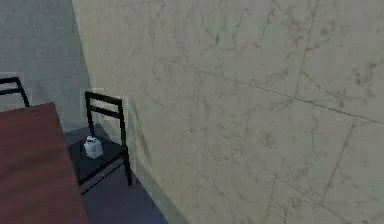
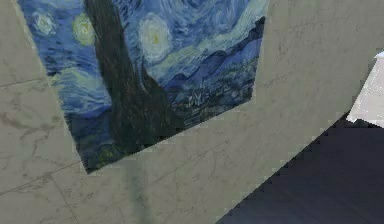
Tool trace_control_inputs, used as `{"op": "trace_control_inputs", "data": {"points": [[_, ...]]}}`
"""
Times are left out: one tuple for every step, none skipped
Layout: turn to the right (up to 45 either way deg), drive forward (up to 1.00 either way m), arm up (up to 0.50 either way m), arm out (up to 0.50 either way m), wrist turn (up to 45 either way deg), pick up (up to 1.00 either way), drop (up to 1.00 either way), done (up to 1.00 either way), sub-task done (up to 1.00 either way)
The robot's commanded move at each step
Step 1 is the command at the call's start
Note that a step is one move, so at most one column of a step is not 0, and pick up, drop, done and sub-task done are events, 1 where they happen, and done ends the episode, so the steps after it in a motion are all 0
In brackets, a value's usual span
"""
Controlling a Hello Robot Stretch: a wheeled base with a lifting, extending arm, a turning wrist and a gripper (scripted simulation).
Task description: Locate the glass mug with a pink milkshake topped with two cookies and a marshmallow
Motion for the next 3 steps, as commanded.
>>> {"op": "trace_control_inputs", "data": {"points": [[-21.0,0.00,0.00,0.00,0.0,0.00,0.00,0.00,0.00],[0.0,0.35,0.00,0.00,0.0,0.00,0.00,0.00,0.00],[-9.0,0.00,0.00,0.00,0.0,0.00,0.00,0.00,0.00]]}}
